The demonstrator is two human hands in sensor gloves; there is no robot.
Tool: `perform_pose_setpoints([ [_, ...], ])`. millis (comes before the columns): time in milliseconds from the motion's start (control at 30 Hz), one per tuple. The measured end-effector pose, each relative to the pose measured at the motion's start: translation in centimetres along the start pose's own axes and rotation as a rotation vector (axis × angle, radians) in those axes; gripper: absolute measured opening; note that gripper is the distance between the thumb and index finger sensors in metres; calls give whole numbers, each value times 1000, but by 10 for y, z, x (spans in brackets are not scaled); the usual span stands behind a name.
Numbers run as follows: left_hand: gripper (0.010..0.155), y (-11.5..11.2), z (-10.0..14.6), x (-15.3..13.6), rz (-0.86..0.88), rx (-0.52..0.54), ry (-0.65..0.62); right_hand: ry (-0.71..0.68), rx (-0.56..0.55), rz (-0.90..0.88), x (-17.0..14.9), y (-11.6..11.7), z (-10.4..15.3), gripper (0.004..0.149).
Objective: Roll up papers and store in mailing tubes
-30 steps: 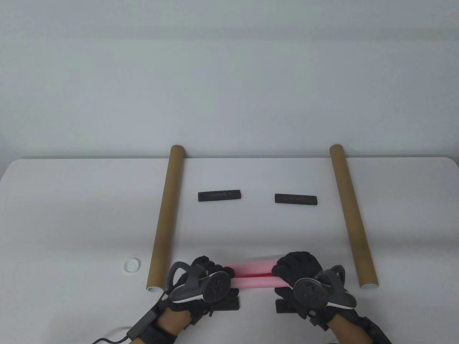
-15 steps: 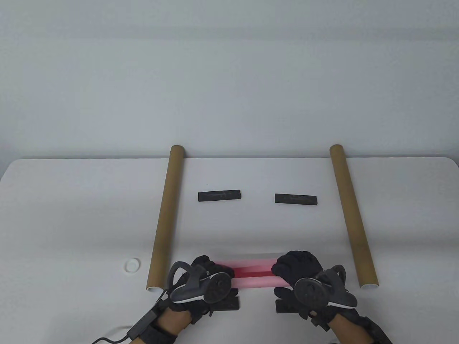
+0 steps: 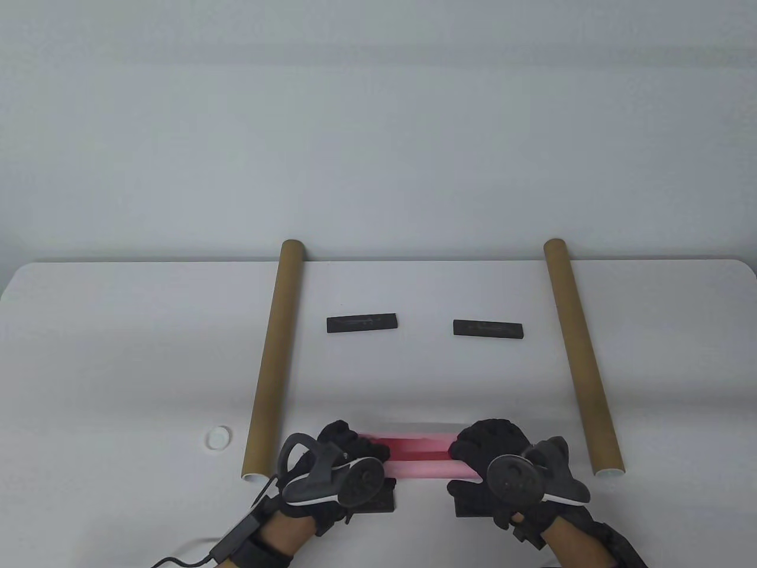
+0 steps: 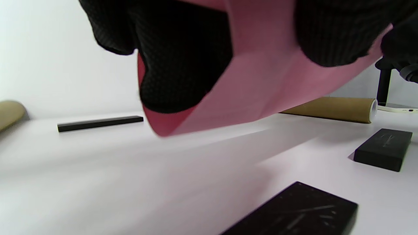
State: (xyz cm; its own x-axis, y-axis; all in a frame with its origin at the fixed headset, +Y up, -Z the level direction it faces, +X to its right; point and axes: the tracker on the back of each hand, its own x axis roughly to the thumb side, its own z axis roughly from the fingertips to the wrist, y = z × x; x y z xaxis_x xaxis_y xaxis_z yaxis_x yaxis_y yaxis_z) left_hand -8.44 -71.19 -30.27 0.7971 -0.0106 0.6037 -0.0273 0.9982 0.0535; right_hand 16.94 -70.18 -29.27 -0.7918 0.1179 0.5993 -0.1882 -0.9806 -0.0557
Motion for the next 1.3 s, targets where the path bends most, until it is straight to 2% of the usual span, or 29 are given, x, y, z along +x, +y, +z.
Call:
perform_pose_setpoints([
  [133,65,1,2,1,-39,12,9,7,4,-34,0,3,-1,53],
  [300,66,5,3,7,-140,67,-24,15,49,-49,-3,5,-3,55],
  [433,61,4,2,4,-73,32,-36,22,29,-77,-5,3,-2,63],
  [533,61,2,1,-1,-6,6,-10,6,24,-26,-3,4,-1,65],
  [767,67,2,2,2,-66,15,-1,16,7,-9,-1,3,-1,52],
  [833,67,4,3,6,-109,43,-21,7,30,-35,-3,4,-2,53],
  [933,58,6,4,8,-117,60,-21,7,39,-114,-5,5,-2,57],
  [1133,58,0,0,-1,-11,5,11,16,-31,9,-2,2,1,64],
  [1300,65,3,3,0,-67,34,34,16,-27,-12,-1,2,0,53],
])
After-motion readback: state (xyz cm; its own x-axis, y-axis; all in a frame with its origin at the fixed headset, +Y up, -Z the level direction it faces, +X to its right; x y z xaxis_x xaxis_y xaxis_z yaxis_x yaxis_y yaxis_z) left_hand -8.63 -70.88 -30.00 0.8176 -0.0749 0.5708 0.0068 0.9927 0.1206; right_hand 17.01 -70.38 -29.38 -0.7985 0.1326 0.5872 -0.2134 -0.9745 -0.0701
